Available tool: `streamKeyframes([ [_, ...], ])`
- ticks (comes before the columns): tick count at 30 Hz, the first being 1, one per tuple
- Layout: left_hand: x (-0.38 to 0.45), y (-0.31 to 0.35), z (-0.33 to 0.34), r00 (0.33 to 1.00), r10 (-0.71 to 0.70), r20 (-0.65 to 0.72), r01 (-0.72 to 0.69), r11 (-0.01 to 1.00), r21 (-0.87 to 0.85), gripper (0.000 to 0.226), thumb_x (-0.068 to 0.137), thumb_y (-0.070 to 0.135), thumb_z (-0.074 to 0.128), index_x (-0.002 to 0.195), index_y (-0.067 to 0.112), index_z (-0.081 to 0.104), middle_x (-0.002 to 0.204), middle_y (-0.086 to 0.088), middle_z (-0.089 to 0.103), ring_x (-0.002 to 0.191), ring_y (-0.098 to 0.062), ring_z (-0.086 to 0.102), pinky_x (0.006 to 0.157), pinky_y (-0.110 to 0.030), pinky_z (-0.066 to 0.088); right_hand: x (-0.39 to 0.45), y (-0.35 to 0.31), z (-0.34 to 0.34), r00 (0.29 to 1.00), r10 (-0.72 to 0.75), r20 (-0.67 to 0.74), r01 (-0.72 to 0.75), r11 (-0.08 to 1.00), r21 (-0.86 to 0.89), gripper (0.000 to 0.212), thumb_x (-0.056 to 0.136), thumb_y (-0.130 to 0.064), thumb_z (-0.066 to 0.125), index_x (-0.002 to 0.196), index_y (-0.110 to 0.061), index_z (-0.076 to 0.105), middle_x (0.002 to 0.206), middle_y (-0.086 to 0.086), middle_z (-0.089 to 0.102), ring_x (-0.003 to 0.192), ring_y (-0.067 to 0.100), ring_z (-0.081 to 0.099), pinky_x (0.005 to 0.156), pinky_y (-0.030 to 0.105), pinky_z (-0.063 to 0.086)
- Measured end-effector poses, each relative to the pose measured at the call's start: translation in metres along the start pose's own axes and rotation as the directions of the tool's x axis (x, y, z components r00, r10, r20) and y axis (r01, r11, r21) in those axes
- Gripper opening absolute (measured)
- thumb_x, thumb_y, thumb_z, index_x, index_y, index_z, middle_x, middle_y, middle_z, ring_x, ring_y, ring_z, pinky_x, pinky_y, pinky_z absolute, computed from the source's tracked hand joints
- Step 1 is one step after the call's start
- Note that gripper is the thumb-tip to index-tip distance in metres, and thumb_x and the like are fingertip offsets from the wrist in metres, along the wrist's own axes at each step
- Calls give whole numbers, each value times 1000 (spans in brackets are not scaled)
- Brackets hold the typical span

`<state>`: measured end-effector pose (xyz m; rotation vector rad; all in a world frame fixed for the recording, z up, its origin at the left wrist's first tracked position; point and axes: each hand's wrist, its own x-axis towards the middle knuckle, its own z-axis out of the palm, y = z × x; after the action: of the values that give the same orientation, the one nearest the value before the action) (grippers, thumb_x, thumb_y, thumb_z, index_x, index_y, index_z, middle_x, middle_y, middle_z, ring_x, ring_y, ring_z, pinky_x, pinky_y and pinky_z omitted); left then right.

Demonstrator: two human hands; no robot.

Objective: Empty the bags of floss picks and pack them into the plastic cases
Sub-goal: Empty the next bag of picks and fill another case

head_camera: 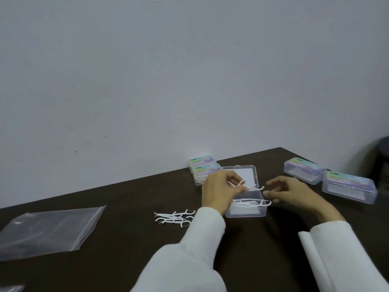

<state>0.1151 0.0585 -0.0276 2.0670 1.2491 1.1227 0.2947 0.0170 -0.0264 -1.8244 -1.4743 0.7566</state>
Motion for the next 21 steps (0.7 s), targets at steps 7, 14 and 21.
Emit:
streamKeyframes([
  [7,1,-5,8,992,28,120,-36,997,64,23,72,36,78,91,25,72,90,10,71,81,-3,63,80,-25,53,-2,-2,-5,972,21,235,-52,990,128,21,80,-7,69,97,-11,57,81,9,69,62,13,67,55,17,51],
  [14,1,-13,0,990,-7,138,12,999,-36,15,90,19,61,102,23,70,96,5,70,80,2,58,82,-15,45,0,-4,-2,994,-110,-3,110,993,44,8,80,-8,69,79,-15,67,78,2,70,74,12,67,64,16,48],
  [21,4,-29,-23,997,-43,70,54,986,-157,11,87,13,63,92,16,73,92,1,71,90,-6,62,77,-8,42,-4,-13,5,982,-188,-22,188,982,16,10,78,-14,72,75,-23,67,77,-6,69,75,6,65,65,13,47],
])
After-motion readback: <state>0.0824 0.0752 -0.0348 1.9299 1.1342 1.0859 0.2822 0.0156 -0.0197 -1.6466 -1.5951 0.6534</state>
